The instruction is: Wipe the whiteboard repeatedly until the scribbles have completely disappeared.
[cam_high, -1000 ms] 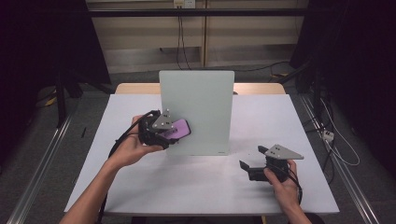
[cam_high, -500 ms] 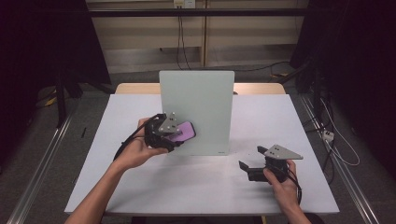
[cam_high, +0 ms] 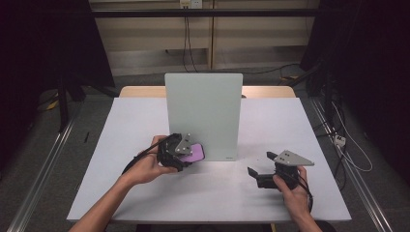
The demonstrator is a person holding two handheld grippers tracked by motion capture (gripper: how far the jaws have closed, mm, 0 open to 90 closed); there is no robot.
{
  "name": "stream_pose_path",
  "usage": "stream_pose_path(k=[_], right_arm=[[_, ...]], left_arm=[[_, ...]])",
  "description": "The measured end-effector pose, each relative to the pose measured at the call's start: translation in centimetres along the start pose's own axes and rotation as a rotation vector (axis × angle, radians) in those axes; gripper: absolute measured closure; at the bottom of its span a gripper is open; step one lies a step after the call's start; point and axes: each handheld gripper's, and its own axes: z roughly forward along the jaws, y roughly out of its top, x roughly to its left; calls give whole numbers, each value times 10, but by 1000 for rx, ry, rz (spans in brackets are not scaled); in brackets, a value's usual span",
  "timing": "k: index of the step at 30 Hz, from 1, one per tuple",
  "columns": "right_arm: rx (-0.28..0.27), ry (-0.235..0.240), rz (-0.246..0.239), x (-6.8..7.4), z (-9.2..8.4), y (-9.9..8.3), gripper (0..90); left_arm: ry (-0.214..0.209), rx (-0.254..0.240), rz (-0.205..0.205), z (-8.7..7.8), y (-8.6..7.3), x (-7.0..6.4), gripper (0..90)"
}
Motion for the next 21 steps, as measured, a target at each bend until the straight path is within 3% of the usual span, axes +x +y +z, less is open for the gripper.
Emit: stream_pose_path(k=[1,2,4,5,6,10,14,21], right_arm=[[1,0,0,0,0,0,67],[1,1,-1,0,1,0,67],[4,3,0,1,1,0,66],[1,3,-4,1,1,0,67],[2,3,-2,1,1,0,67],[1,2,1,0,1,0,67],[0,1,3,0,0,0,67],[3,2,1,1,1,0,67]], left_arm=[[-6,2,-4,2,-1,-1,412],[-25,58,68,-1,-1,3,412],[-8,13,-1,3,-2,-1,411],[-25,13,-2,2,-2,1,411],[4,5,-8,0,-3,1,412],[24,-42,-36,-19,-5,13,412],[83,-99,-86,-39,-10,24,411],[120,-153,-132,-55,-17,34,411]])
